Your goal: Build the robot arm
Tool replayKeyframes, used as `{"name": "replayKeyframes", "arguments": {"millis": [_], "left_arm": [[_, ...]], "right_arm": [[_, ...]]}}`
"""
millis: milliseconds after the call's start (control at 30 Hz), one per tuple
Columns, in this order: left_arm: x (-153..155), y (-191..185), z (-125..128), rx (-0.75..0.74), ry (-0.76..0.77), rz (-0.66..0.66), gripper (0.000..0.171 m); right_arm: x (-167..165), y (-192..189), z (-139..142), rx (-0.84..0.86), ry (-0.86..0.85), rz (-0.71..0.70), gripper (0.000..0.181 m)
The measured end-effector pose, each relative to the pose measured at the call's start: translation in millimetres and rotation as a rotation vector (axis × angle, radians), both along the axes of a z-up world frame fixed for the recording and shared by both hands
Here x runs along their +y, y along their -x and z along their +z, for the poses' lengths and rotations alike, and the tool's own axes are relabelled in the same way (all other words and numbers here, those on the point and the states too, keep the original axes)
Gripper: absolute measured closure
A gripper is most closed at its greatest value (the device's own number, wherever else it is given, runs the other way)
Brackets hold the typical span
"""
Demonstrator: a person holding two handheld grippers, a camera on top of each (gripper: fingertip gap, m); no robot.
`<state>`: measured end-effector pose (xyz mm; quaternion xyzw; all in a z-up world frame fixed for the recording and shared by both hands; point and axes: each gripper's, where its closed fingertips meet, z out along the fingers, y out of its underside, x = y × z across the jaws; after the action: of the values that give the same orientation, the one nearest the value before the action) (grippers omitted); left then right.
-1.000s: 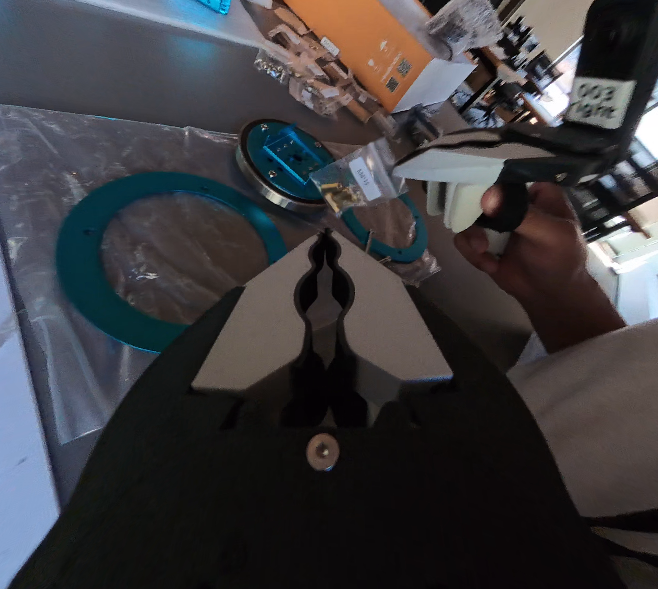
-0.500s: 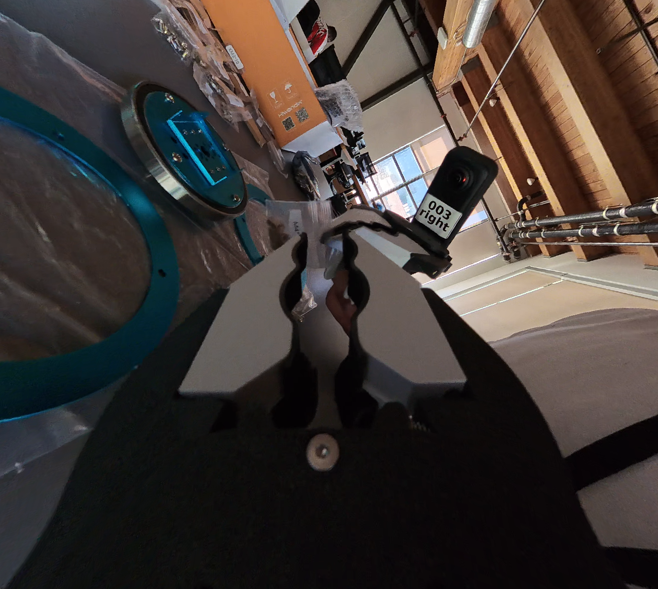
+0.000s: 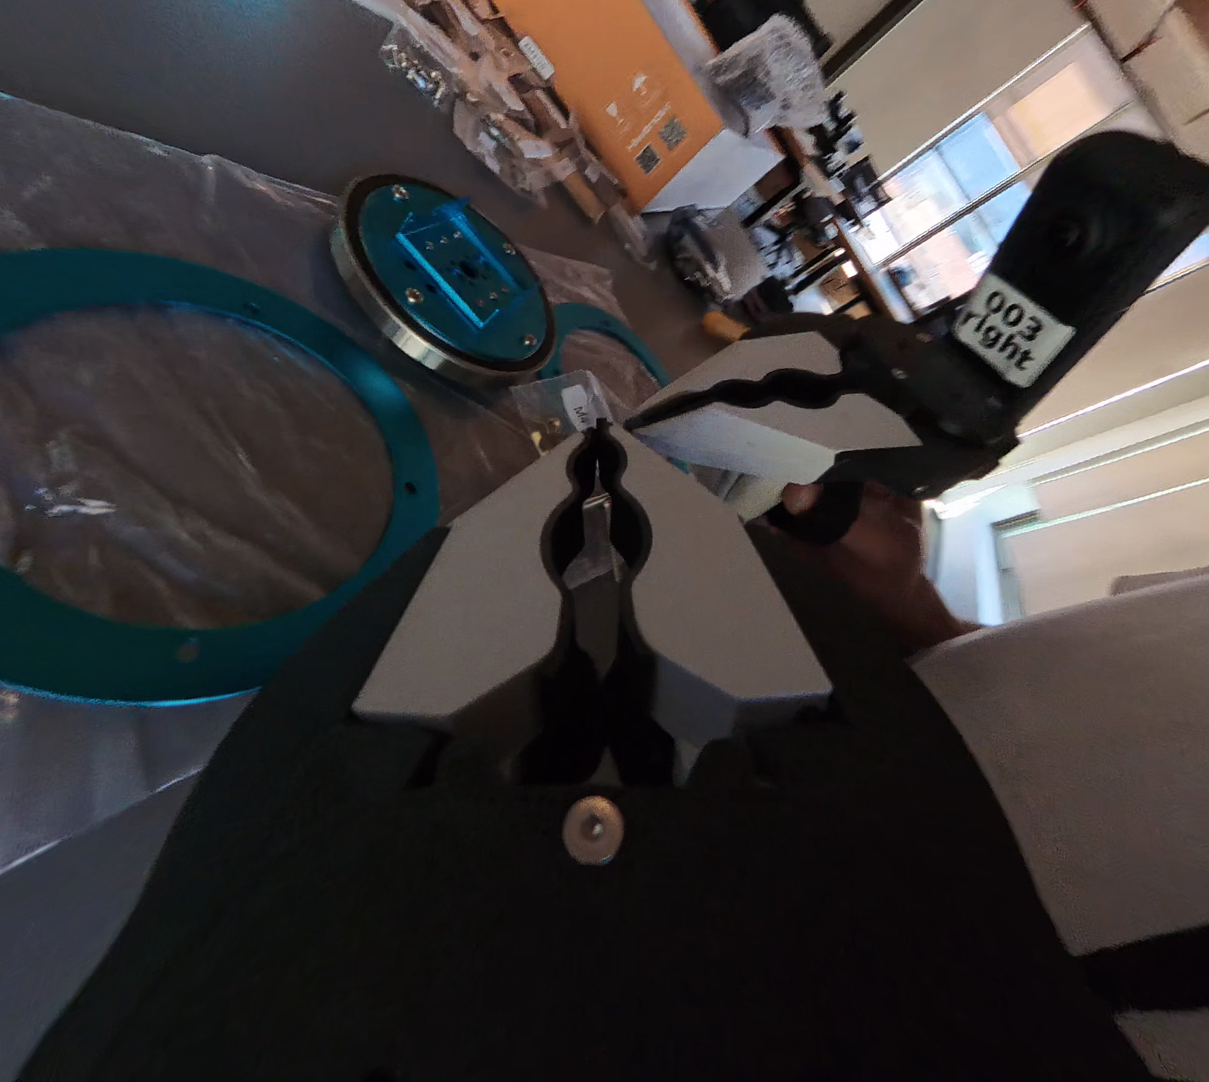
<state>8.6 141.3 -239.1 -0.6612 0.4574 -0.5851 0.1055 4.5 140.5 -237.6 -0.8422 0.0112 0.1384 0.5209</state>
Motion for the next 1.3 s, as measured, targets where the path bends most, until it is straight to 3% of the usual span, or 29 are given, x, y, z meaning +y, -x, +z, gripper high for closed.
{"name": "replayKeyframes", "arguments": {"millis": [133,367,467,633,700,733,833,933,1000,1033,1100,1300], "left_arm": [[-4,4,-13,0.082,-0.139,-0.005,0.171],[-13,8,-16,0.084,-0.137,-0.042,0.171],[-12,8,-18,0.098,-0.182,-0.05,0.171],[-8,9,-29,0.149,-0.23,0.01,0.171],[2,14,-34,0.176,-0.289,0.049,0.171],[7,17,-33,0.176,-0.285,0.068,0.171],[9,20,-27,0.158,-0.245,0.047,0.171],[-17,10,-18,0.12,-0.182,-0.053,0.171],[-24,0,-10,0.07,-0.09,-0.032,0.171],[-25,-3,-10,0.076,-0.055,-0.022,0.158],[-24,-7,-11,0.062,0.014,-0.003,0.153],[-26,-9,12,-0.09,0.383,-0.034,0.146]], "right_arm": [[-1,-4,-24,-0.029,0.123,-0.047,0.181],[-4,-3,-32,0.052,0.134,-0.076,0.172],[-6,3,-31,0.099,0.143,-0.026,0.181],[-6,-6,-35,0.008,0.156,-0.106,0.181],[-13,-29,-39,-0.139,0.168,-0.226,0.181],[-18,-39,-35,-0.13,0.156,-0.264,0.181],[-24,-45,-31,-0.047,0.127,-0.274,0.181],[-20,-33,-27,0.01,0.098,-0.232,0.181],[-17,-25,-21,0.022,0.072,-0.197,0.181],[-15,-20,-18,0.053,0.055,-0.18,0.181],[-14,-17,-18,0.097,0.042,-0.17,0.181],[-15,-11,-3,0.366,-0.044,-0.104,0.181]]}}
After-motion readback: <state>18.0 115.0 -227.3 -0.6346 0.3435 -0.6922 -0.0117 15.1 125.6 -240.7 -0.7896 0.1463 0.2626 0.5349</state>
